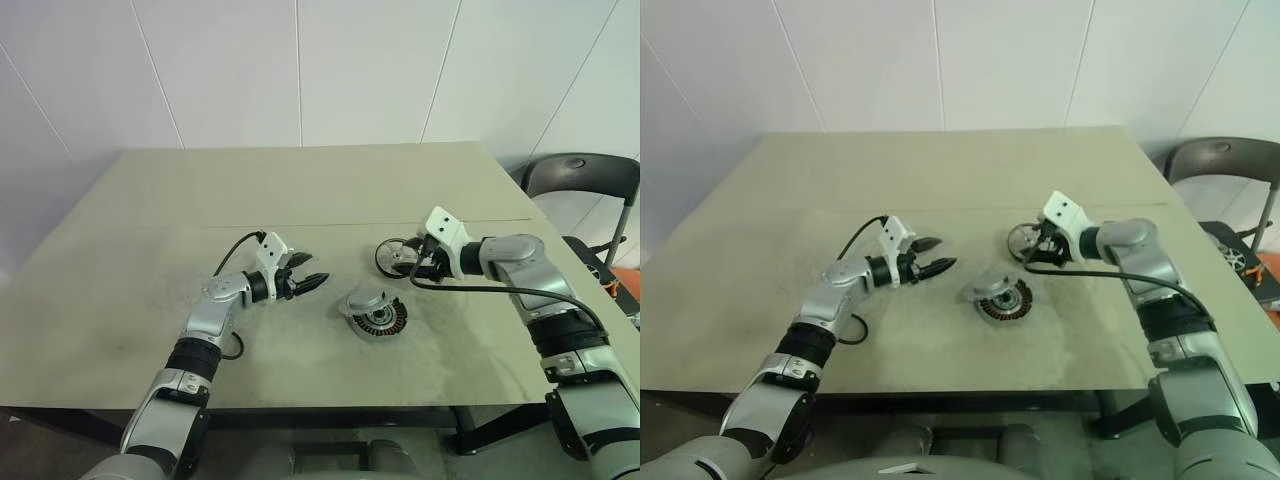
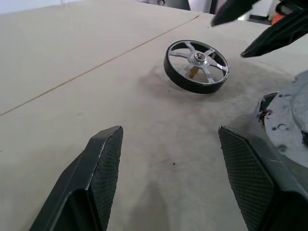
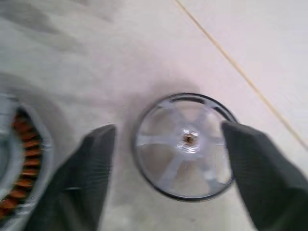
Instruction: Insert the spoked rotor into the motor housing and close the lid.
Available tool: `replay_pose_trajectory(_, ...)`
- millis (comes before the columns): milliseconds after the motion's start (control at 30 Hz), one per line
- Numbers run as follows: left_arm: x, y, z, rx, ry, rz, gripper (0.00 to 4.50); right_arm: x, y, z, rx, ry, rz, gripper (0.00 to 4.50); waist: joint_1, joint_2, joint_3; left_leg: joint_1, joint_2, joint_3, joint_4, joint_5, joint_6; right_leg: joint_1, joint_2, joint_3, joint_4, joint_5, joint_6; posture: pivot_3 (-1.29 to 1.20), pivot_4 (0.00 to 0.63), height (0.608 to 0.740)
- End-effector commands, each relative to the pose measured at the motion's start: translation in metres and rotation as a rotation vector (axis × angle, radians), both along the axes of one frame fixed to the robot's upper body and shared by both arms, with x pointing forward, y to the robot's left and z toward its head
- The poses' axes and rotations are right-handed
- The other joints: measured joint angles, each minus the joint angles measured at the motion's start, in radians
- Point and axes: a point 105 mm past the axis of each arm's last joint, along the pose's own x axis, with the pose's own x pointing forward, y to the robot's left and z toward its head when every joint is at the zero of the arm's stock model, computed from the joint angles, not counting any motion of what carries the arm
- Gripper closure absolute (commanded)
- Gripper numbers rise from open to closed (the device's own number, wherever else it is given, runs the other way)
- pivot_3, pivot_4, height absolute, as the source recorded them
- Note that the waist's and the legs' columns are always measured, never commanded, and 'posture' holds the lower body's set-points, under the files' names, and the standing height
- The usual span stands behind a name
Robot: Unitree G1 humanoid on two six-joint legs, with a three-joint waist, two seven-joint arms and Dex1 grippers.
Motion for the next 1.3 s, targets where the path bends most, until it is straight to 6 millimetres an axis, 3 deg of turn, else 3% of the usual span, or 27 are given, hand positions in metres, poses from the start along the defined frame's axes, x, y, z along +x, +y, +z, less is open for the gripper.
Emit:
replay_pose_trajectory(33,0.006,0.002,0.018,-0.019,-0.069,0.015,1.13,0.001,0.002,0.004,-0.045,-0.025,0.036,0.02,0.0,0.0,0.0,0.0,0.0,0.0,0.0,0.0,0.0,0.0,0.0,0.0,0.0,0.0,0.0,0.0,0.0,0.74)
replay_pose_trajectory(367,0.006,0.002,0.014,-0.017,-0.065,0.029,1.13,-0.017,-0.011,-0.009,-0.053,0.055,0.064,0.02,-0.003,0.0,0.0,0.001,0.0,0.0,0.001,0.0,0.0,0.0,0.0,0.0,0.001,0.0,0.0,0.0,0.0,0.74)
replay_pose_trajectory(800,0.006,0.003,0.013,-0.01,-0.067,0.034,1.13,0.0,-0.026,-0.034,-0.22,-0.045,-0.05,0.02,-0.004,0.0,0.0,0.002,0.0,0.0,0.001,0.0,0.0,0.001,0.0,0.0,0.002,0.0,0.0,0.0,0.0,0.74)
replay_pose_trajectory(1067,0.006,0.006,0.013,-0.003,-0.069,0.046,1.13,0.02,-0.02,-0.019,-0.209,-0.185,-0.084,0.02,-0.004,0.0,0.0,0.006,0.0,0.001,0.003,0.001,-0.001,0.006,0.001,0.001,0.002,-0.001,0.001,0.0,0.0,0.74)
replay_pose_trajectory(1300,0.006,0.008,0.012,0.003,-0.07,0.049,1.13,0.02,-0.016,-0.024,-0.203,-0.174,-0.076,0.02,-0.004,0.0,0.0,0.003,0.0,0.0,0.0,0.001,-0.001,0.002,0.001,0.001,0.002,0.001,-0.002,0.0,0.0,0.74)
